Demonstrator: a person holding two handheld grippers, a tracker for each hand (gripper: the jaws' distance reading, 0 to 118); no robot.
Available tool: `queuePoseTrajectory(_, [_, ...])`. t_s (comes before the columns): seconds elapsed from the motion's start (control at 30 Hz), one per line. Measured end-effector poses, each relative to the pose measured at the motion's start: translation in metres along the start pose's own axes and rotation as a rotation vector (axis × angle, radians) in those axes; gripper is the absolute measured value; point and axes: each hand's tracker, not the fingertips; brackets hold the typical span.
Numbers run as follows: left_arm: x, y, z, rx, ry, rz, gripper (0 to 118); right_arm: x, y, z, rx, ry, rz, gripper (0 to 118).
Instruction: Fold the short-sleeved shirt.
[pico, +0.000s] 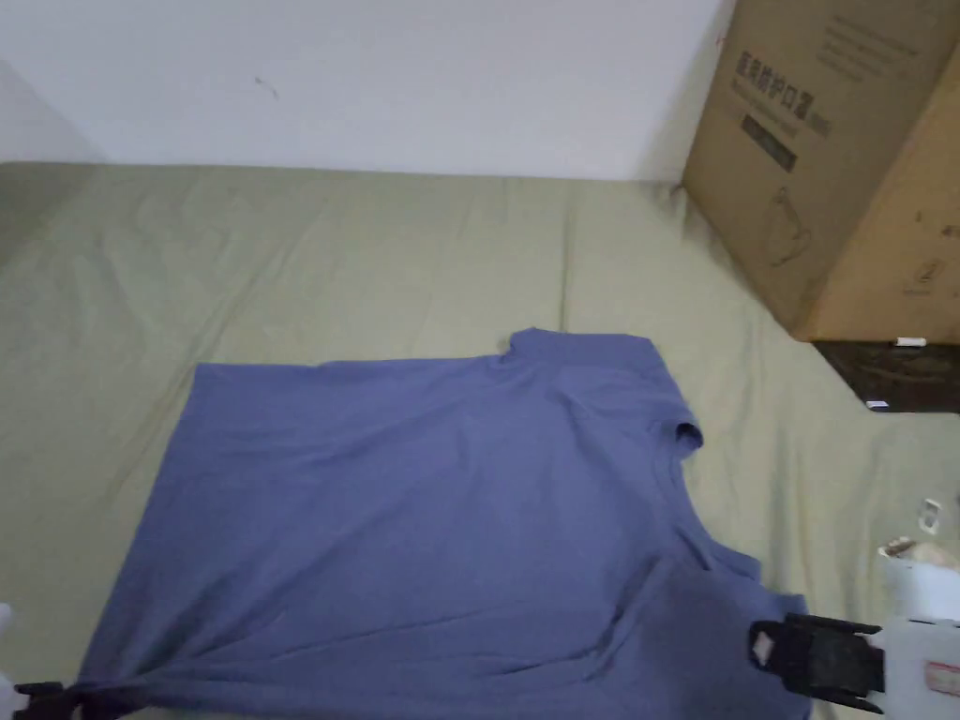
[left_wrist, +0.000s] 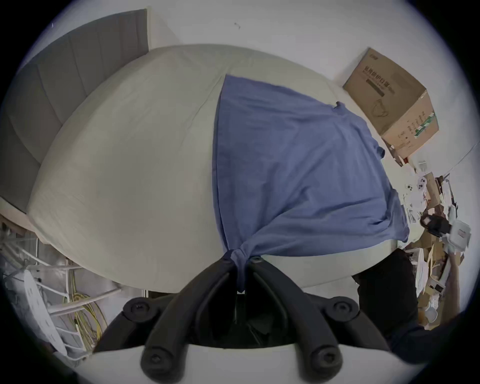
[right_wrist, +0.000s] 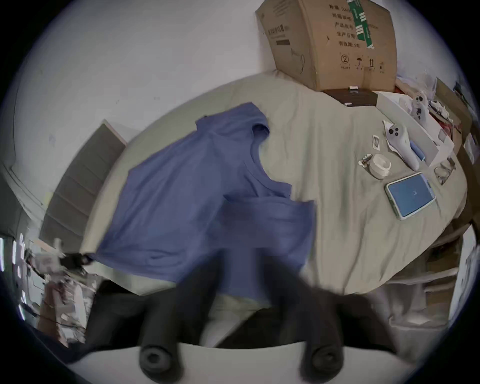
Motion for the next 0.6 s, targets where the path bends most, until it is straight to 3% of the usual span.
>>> queuePoseTrajectory(0.03, [0.002,-0.001,0.003,0.007,0.002,-0.01,4,0.004,-0.002,-0.011,-0.054,-0.053,0.04,114])
queuePoseTrajectory(0.07, [0.004,-0.002,0.006,0.015,0.011,-0.019,4,0.003,0.006,-0.013,-0.054,-0.059,0.143,114])
queuePoseTrajectory(0.1, [0.007,0.001,0.011,0.028,0.016,-0.022,4,0.001,0.013,-0.022,-0.087,-0.044,0.107,114])
queuePoseTrajectory(0.27, [0.01,0.003,0.009,0.032,0.034,-0.023,4,0.007,-0.011,-0.057,-0.208,-0.12,0.154,112])
queuePoseTrajectory(0.3, [0.009,0.001,0.007,0.02,0.037,-0.019,4,0.007,-0.014,-0.058,-0.225,-0.119,0.162,104])
queuePoseTrajectory(0.33, [0.009,-0.001,0.005,0.011,0.039,-0.016,4,0.005,-0.015,-0.06,-0.241,-0.12,0.175,83])
queuePoseTrajectory(0.37, [0.009,0.0,0.003,0.003,0.044,-0.014,4,0.003,-0.017,-0.06,-0.238,-0.125,0.182,26])
queuePoseTrajectory(0.4, [0.009,-0.001,0.002,-0.003,0.044,-0.015,4,0.002,-0.021,-0.057,-0.232,-0.102,0.181,7])
queuePoseTrajectory(0.6, [0.005,-0.006,0.0,-0.027,0.056,-0.009,4,-0.005,-0.017,-0.031,-0.199,-0.069,0.192,7])
